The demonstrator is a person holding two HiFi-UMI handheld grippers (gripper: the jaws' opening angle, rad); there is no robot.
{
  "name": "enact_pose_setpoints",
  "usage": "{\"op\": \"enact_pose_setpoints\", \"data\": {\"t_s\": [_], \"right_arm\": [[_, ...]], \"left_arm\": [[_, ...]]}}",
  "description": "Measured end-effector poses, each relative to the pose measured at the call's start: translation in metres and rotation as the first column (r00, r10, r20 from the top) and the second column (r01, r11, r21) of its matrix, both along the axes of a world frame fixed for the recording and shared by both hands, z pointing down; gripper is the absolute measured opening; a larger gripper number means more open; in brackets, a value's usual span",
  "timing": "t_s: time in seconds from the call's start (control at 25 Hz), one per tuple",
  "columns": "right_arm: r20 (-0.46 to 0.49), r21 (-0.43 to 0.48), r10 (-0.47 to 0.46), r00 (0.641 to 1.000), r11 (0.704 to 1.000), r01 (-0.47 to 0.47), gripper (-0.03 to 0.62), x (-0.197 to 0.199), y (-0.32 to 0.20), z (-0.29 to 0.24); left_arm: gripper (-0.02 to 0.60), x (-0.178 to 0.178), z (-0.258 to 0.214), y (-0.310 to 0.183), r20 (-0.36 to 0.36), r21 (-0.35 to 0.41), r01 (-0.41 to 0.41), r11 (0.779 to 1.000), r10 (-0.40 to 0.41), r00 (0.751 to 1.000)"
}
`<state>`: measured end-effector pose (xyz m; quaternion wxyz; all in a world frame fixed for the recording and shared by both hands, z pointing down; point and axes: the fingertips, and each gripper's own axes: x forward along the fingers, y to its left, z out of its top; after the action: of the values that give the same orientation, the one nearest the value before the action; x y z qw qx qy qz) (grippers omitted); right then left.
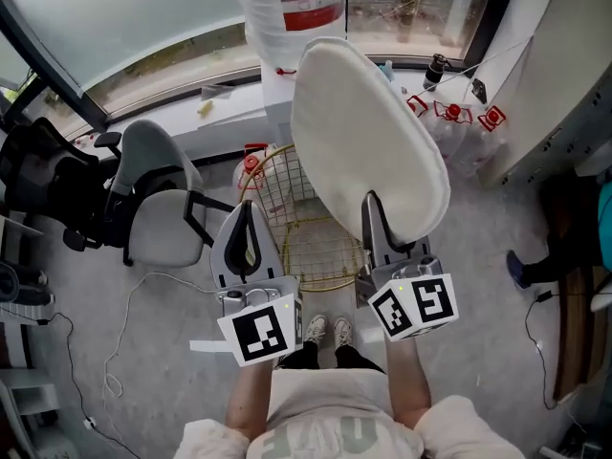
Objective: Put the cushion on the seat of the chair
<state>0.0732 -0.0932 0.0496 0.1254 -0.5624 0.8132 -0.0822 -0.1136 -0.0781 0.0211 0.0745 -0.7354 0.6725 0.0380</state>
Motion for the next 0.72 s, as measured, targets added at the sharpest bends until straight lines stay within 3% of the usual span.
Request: {"op": "enact_pose_setpoints", "data": {"t_s": [0.24,0.36,0.48,0.6,0.72], "right_arm": [[0.224,-0.089,-0.043,0.974,0.994,0.064,0.043,-0.006,-0.019,0.066],[0.388,-0.141,-0.052,0.920,0.983,0.116,0.043,-0.006,-0.024,0.110],[0.593,-0.153,-0.061,0.803,0.970,0.187,0.044,-0.010,-0.033,0.155],[0.756,-0.123,-0.077,0.650,0.959,0.256,0.044,-0.017,-0.037,0.198],[0.862,-0.111,-0.047,0.504,0.954,0.278,0.044,-0.020,-0.035,0.245]], "left_arm": [[0.014,-0.008,0.046,-0.019,0.003,-0.046,0.021,0.999,-0.021,1.000],[0.014,-0.011,0.080,-0.029,-0.013,-0.074,0.036,0.997,-0.037,0.999],[0.014,-0.020,0.109,-0.038,-0.034,-0.074,0.057,0.996,-0.059,0.998],[0.014,-0.028,0.145,-0.044,-0.020,-0.092,0.076,0.993,-0.078,0.997],[0.014,-0.031,0.191,-0.043,0.026,-0.135,0.085,0.987,-0.083,0.996]]}}
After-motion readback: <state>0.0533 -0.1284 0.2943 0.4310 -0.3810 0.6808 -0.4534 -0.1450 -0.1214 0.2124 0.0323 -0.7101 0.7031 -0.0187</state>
